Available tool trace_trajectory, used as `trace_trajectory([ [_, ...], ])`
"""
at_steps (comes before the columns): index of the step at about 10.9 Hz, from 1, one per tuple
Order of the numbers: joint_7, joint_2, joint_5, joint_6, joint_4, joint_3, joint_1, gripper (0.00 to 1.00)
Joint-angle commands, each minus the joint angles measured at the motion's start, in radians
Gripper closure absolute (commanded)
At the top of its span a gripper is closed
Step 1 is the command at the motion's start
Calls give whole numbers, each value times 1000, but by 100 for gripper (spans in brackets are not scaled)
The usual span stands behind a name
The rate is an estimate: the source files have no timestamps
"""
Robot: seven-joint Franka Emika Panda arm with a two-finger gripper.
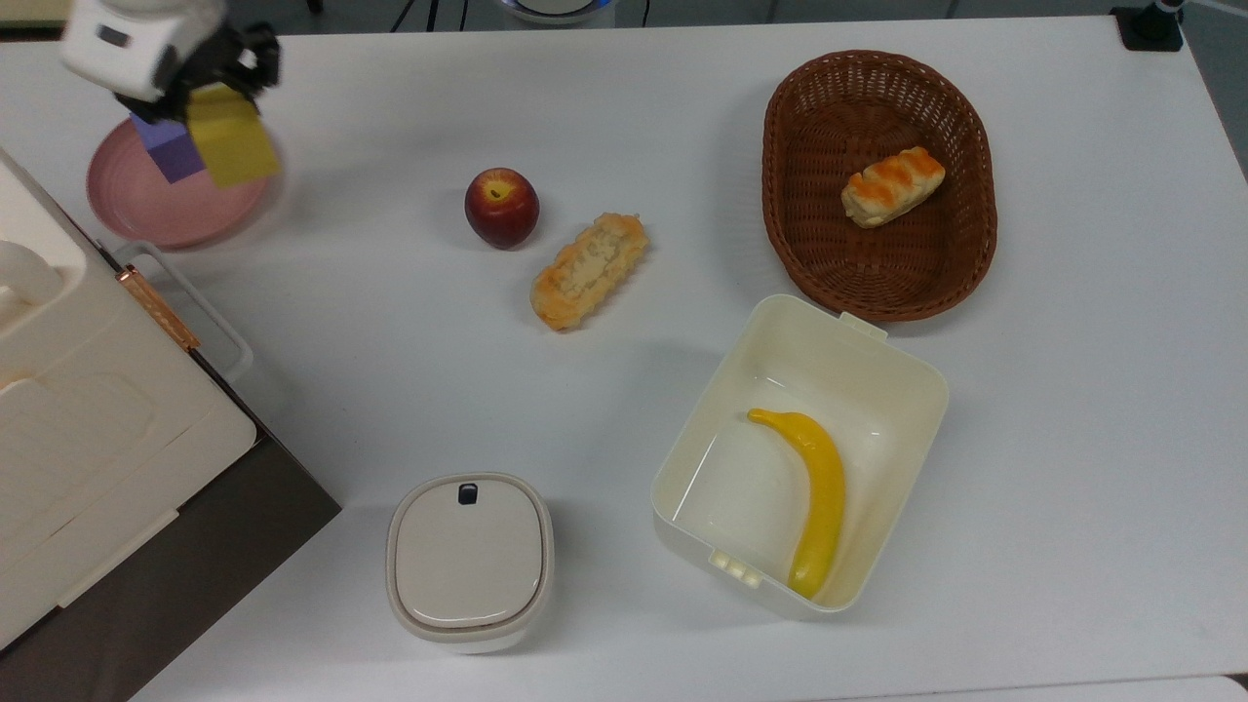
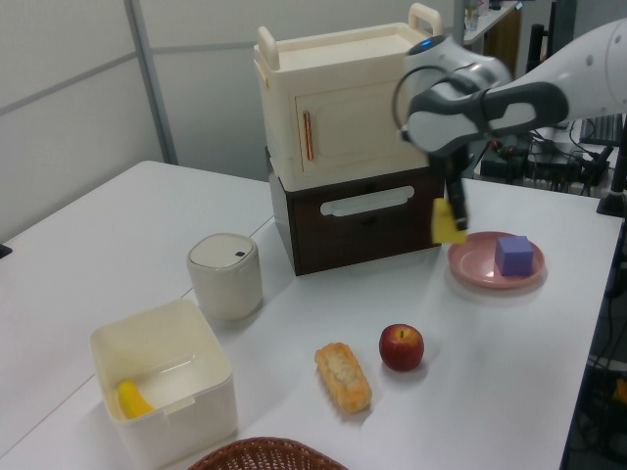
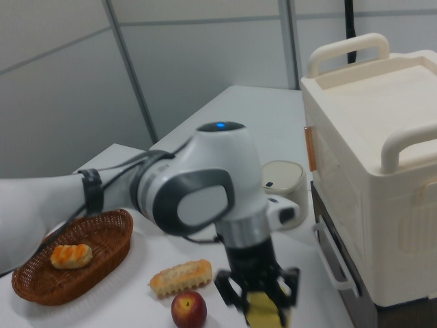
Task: Put the yellow cube on the table
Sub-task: 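Lift the yellow cube off the purple cube and carry it beside the plate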
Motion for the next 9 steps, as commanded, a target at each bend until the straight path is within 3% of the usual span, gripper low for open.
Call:
trace_trajectory([
  [1,183,-8,99,-12,20,-12,120,38],
  [2,244,-8,101,-9,23,-12,150,38],
  [3,292,0,101,-9,24,-12,173,27],
  [4,322,3,101,-8,24,-12,179,0],
  [7,346,1,102,-18,53,-12,208,0],
  [9,468,1,112,-26,96,-12,255,0],
])
